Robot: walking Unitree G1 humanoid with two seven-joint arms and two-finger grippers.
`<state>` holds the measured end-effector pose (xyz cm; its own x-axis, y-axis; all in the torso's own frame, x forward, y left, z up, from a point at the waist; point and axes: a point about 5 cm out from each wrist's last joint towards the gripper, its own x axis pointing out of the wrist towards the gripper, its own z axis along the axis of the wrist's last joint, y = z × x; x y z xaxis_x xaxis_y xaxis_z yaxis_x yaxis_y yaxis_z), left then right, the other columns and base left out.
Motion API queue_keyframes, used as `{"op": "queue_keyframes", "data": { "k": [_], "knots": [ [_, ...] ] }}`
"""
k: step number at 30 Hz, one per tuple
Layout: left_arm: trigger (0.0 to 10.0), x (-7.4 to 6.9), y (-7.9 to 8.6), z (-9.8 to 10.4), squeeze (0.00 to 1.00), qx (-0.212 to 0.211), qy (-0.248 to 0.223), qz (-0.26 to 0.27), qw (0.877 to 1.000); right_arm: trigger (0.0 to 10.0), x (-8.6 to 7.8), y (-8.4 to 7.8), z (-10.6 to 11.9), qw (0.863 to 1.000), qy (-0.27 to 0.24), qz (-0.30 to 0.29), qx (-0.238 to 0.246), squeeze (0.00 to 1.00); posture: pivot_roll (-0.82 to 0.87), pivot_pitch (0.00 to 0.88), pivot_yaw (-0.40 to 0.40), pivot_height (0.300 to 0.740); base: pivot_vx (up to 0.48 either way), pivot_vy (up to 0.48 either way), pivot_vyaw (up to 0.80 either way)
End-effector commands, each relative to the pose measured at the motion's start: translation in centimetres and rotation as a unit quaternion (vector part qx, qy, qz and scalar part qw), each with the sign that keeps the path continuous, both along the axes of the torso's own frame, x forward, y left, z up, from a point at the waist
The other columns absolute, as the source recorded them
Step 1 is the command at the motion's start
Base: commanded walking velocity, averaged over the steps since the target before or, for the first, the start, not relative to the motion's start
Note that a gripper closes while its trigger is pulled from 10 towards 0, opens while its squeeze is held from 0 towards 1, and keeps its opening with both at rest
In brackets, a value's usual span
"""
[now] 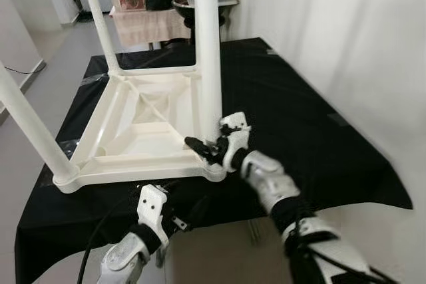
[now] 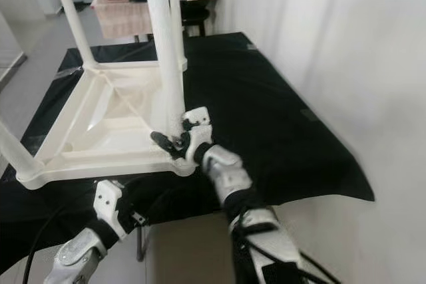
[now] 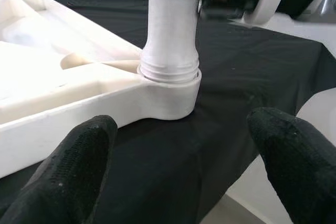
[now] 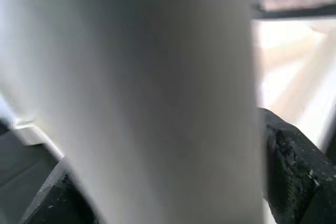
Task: Building children table
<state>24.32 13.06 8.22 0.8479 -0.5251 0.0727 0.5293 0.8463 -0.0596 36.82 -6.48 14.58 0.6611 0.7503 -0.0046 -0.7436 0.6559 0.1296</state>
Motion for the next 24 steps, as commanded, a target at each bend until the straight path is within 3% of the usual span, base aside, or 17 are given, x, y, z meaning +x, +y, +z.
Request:
{"op": "queue_keyframes", "data": {
  "k": [1, 8, 9, 10, 11, 15, 20, 24],
  "knots": [
    [10.0, 0.0, 0.0, -0.4, 0.0, 0.004, 0.006, 0.005, 1.0, 10.0, -0.3, 0.1, -0.2, 0.996, -0.007, 0.081, -0.027, 0.0, 0.05, 0.0, -0.033, 0.74, 0.0, 0.0, 0.0],
    [10.0, 0.0, -0.1, -0.4, 0.0, 0.004, 0.004, 0.006, 1.0, 10.0, 0.1, -0.9, 0.7, 0.991, -0.017, 0.12, -0.048, 0.0, 0.05, 0.0, -0.039, 0.74, 0.0, 0.0, 0.0],
    [10.0, 0.1, -0.2, -0.4, 0.0, 0.004, 0.004, 0.006, 1.0, 3.7, 0.4, -1.1, 1.2, 0.992, -0.017, 0.114, -0.046, 0.0, 0.05, 0.0, -0.042, 0.74, 0.0, 0.0, 0.0],
    [10.0, 0.1, -0.2, -0.4, 0.0, 0.004, 0.004, 0.006, 1.0, 3.7, 0.4, -1.1, 1.2, 0.992, -0.017, 0.114, -0.046, 0.0, 0.05, 0.0, -0.042, 0.74, 0.0, 0.0, 0.0],
    [10.0, 0.1, -0.2, -0.4, 0.0, 0.004, 0.004, 0.006, 1.0, 0.0, 0.7, -1.3, 1.6, 0.993, -0.014, 0.109, -0.037, 0.0, 0.05, 0.0, -0.042, 0.74, 0.0, 0.0, 0.0],
    [10.0, 0.1, -0.2, -0.5, 0.0, 0.005, 0.004, 0.005, 1.0, 0.0, 0.8, -2.1, 1.4, 0.995, -0.001, 0.097, -0.02, 0.0, 0.06, 0.0, -0.044, 0.74, 0.0, 0.0, 0.0],
    [10.0, 0.0, -0.2, -0.5, 0.0, 0.005, 0.004, 0.005, 1.0, 0.0, 0.3, -3.0, 0.1, 0.995, 0.008, 0.095, -0.031, 0.0, 0.05, 0.0, -0.034, 0.74, 0.0, 0.0, 0.0],
    [10.0, -0.2, -0.1, -0.5, 0.0, 0.005, 0.004, 0.005, 1.0, 0.0, -0.3, -4.2, -2.5, 0.998, 0.019, 0.014, -0.059, 0.0, 0.04, 0.0, -0.037, 0.74, 0.0, 0.0, 0.0]
  ]
}}
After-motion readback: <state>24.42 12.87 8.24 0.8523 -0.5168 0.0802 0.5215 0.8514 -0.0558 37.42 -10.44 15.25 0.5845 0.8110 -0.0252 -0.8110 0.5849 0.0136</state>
